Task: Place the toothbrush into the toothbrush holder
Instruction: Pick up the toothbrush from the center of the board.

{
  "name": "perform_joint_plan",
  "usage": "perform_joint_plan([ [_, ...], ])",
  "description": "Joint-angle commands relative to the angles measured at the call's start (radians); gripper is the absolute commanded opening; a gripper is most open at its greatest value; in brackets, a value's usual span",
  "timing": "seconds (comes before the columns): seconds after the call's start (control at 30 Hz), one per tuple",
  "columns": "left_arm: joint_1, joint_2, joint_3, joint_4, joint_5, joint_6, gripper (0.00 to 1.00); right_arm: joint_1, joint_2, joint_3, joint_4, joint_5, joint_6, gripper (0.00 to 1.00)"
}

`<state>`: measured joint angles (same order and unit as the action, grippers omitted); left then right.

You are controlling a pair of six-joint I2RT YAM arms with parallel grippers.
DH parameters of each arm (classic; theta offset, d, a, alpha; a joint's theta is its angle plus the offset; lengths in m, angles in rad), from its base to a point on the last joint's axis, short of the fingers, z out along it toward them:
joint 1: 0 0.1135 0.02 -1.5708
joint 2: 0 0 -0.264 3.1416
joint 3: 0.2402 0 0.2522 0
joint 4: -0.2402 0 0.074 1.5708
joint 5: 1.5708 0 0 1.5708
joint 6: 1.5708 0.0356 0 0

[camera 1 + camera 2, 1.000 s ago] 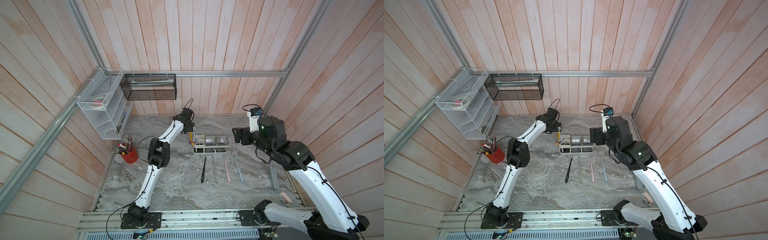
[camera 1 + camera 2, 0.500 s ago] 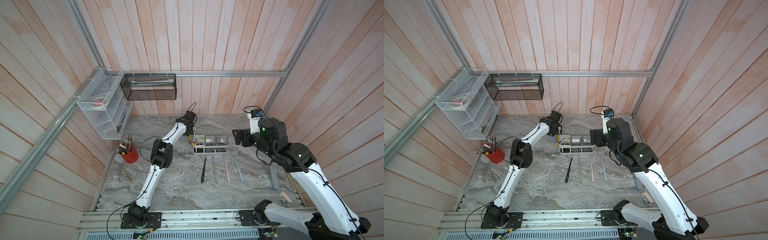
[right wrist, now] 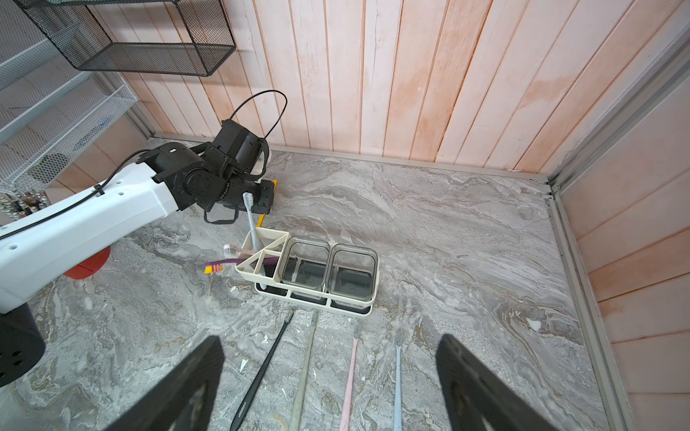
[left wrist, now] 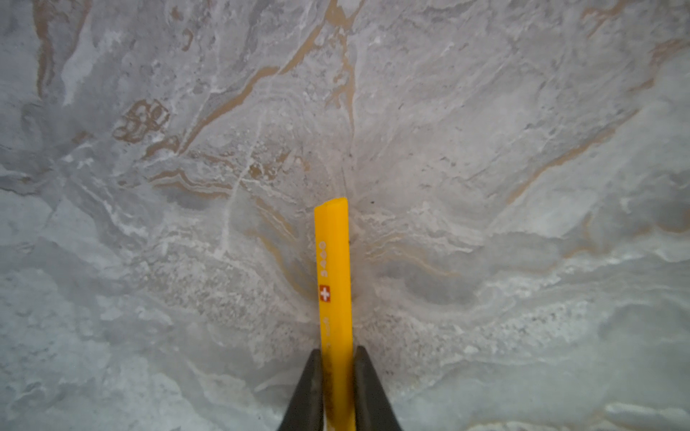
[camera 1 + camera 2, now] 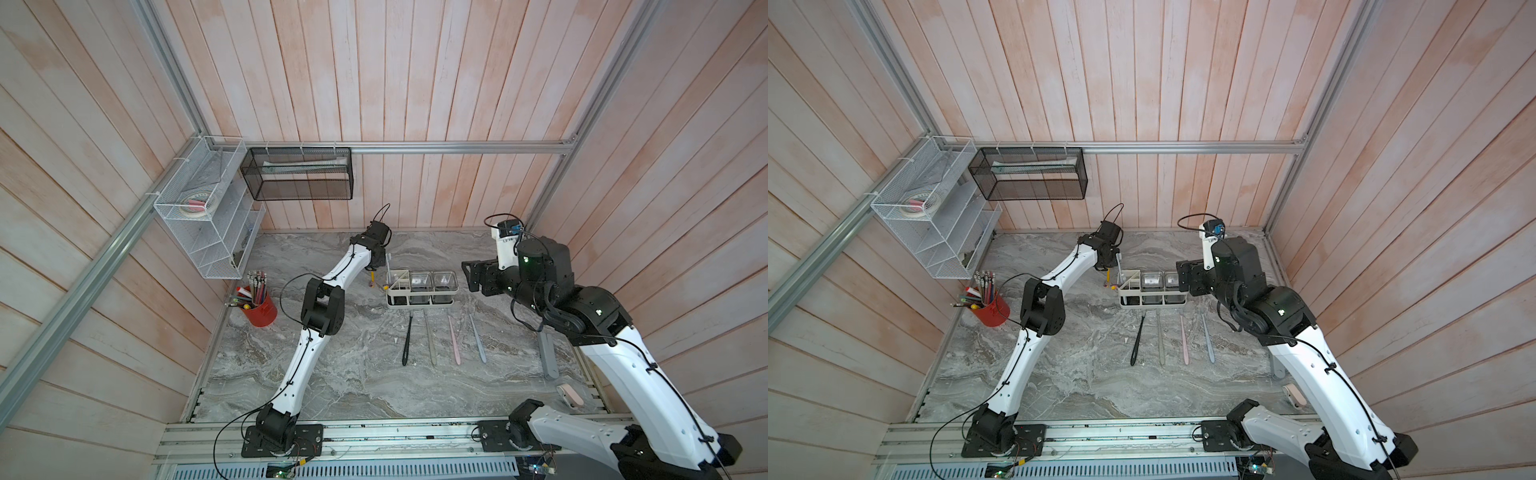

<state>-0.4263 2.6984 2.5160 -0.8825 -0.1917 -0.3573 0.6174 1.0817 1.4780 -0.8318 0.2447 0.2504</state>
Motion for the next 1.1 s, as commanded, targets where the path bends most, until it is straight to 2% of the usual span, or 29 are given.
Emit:
perform_joint_plan([
  [0.0,0.000,0.006,-0.040,-0.019,0.010,-0.006,0.09,0.011,0.001,0.016,-0.020,-0.010,0.015,0.91],
  [0.1,0.006,-0.012,-0.057,-0.016,0.015,-0.013,0.00,0.016,0.002,0.016,-0.025,-0.011,0.016,0.91],
  [0.27,0.015,-0.077,-0.097,-0.008,0.017,-0.028,0.00,0.020,0.000,-0.001,-0.021,-0.010,0.018,0.90],
  [0.47,0.019,-0.267,-0.216,0.025,0.002,-0.061,0.00,0.033,-0.021,-0.052,0.011,-0.045,0.046,0.91],
  [0.53,0.020,-0.350,-0.294,0.049,0.002,-0.078,0.00,0.044,-0.028,-0.073,0.029,-0.070,0.053,0.93],
  [0.57,0.020,-0.396,-0.341,0.063,0.005,-0.092,0.00,0.054,-0.034,-0.090,0.045,-0.085,0.059,0.98],
  [0.63,0.020,-0.479,-0.432,0.087,0.016,-0.115,0.00,0.079,-0.041,-0.109,0.062,-0.089,0.065,0.98],
  [0.87,0.041,-0.770,-0.739,0.120,0.193,-0.251,0.00,0.220,-0.094,-0.255,0.207,-0.001,0.045,0.98],
  [1.0,0.041,-0.960,-0.904,0.123,0.299,-0.332,0.00,0.351,-0.142,-0.403,0.368,0.125,0.010,0.98],
  [1.07,0.040,-1.058,-0.978,0.136,0.325,-0.371,0.00,0.403,-0.137,-0.436,0.423,0.141,0.019,0.98],
])
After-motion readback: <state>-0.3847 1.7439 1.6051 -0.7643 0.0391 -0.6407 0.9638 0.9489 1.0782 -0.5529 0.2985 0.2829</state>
